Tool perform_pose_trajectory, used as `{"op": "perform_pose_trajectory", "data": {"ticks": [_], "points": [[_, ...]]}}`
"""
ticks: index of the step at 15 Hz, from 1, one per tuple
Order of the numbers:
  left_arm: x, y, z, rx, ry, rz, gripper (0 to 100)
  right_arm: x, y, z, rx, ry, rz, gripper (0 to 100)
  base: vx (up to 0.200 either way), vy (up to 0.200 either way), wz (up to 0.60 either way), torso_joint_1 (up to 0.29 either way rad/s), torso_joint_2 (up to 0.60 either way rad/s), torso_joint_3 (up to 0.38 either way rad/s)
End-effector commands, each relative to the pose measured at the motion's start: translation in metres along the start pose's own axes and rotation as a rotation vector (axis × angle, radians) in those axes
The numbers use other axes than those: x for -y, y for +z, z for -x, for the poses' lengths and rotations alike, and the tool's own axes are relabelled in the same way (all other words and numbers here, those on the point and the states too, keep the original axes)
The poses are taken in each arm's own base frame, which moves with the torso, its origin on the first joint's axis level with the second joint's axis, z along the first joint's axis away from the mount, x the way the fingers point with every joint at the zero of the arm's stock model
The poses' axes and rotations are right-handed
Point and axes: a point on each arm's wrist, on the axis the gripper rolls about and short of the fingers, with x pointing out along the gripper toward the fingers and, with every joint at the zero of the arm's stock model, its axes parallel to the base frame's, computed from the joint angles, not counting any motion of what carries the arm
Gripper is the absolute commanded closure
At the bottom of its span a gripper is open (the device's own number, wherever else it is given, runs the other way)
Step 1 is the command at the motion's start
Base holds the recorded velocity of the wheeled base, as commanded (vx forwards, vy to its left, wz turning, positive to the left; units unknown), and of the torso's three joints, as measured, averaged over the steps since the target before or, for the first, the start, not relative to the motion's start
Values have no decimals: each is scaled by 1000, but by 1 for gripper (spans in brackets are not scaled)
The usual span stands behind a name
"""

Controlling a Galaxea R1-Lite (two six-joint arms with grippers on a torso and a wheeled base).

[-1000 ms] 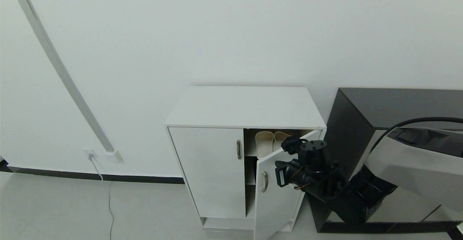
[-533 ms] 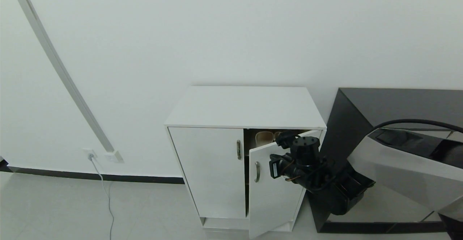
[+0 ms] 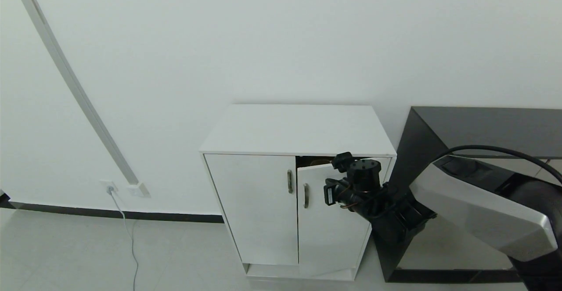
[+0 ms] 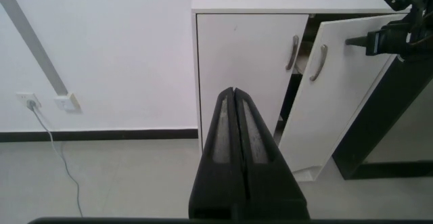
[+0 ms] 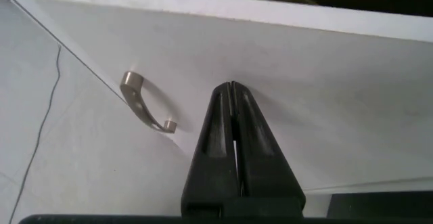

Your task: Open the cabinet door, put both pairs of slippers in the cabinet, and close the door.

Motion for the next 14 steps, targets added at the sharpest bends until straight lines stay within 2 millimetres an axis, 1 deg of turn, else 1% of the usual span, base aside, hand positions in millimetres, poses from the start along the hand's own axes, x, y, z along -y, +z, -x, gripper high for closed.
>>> {"op": "perform_pose_trajectory", "data": {"ticks": [1, 5, 14], "points": [[0, 0, 0, 0, 0, 1, 100, 2, 0, -8, -1, -7, -1, 100, 0, 0, 0, 0, 0, 0], [0, 0, 0, 0, 0, 2, 100, 5, 5, -20, 4, -17, -4, 100, 0, 0, 0, 0, 0, 0], [0, 0, 0, 0, 0, 2, 100, 9, 10, -25, 21, -25, -8, 100, 0, 0, 0, 0, 0, 0]]}}
